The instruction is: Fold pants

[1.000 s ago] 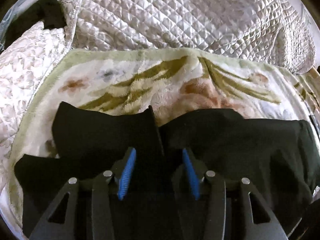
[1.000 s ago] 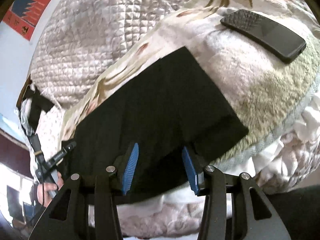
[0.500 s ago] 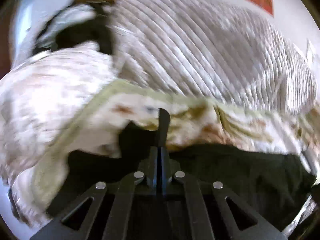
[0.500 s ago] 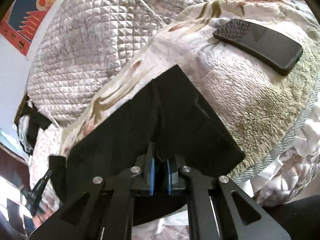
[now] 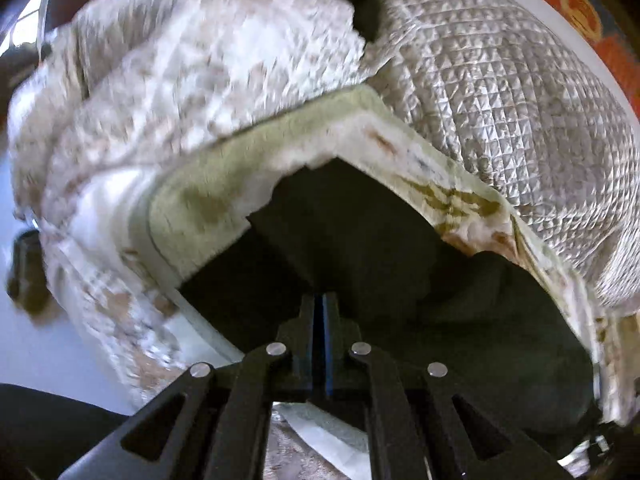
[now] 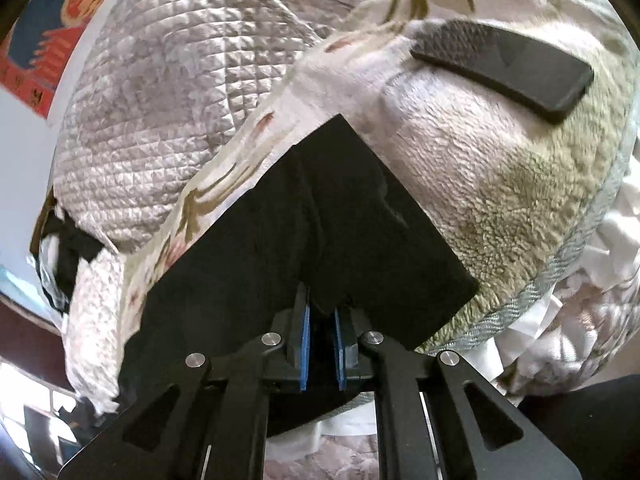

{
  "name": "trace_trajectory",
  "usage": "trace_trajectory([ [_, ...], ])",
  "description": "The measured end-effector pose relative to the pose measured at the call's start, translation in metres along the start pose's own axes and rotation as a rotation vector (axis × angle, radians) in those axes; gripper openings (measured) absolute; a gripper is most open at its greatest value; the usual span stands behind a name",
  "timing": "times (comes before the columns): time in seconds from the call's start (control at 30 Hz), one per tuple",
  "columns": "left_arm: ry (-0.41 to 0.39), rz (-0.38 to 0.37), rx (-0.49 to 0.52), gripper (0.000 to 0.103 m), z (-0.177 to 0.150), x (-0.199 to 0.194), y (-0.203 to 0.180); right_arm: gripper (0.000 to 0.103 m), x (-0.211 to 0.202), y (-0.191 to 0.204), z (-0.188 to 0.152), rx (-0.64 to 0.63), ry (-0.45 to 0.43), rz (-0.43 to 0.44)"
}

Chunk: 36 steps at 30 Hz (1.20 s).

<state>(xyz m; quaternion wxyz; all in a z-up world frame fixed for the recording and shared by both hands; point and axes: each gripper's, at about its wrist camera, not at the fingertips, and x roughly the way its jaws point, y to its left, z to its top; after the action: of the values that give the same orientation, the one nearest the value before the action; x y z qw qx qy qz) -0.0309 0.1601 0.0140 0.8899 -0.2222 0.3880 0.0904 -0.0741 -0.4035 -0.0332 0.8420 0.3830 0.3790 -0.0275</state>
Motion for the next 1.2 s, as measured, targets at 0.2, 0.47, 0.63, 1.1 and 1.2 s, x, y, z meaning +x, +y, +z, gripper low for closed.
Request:
trace_trajectory([
  [0.2, -0.015, -0.051, -0.060, 0.045, 0.006, 0.005, 0.002, 0.023, -0.006, 0.006, 0.002, 0.007, -0.054, 0.033],
  [0.47, -0.041, 0.036, -0.032, 0.016, 0.016, 0.022, -0.010, 0.018, 0.001, 0.003, 0.009, 0.014, -0.070, -0.035],
  [0.63, -0.060, 0.022, -0.014, 0.009, 0.025, 0.011, -0.015, 0.011, -0.008, 0.009, 0.014, -0.002, -0.089, -0.005],
  [1.1, 0.022, 0.088, 0.043, 0.008, 0.001, -0.007, 0.003, 0.010, -0.023, 0.001, 0.001, 0.039, -0.023, -0.120],
  [1.2, 0.033, 0.118, 0.063, 0.011, 0.007, -0.012, -0.001, 0.012, -0.028, 0.005, 0.000, 0.003, -0.019, -0.179],
])
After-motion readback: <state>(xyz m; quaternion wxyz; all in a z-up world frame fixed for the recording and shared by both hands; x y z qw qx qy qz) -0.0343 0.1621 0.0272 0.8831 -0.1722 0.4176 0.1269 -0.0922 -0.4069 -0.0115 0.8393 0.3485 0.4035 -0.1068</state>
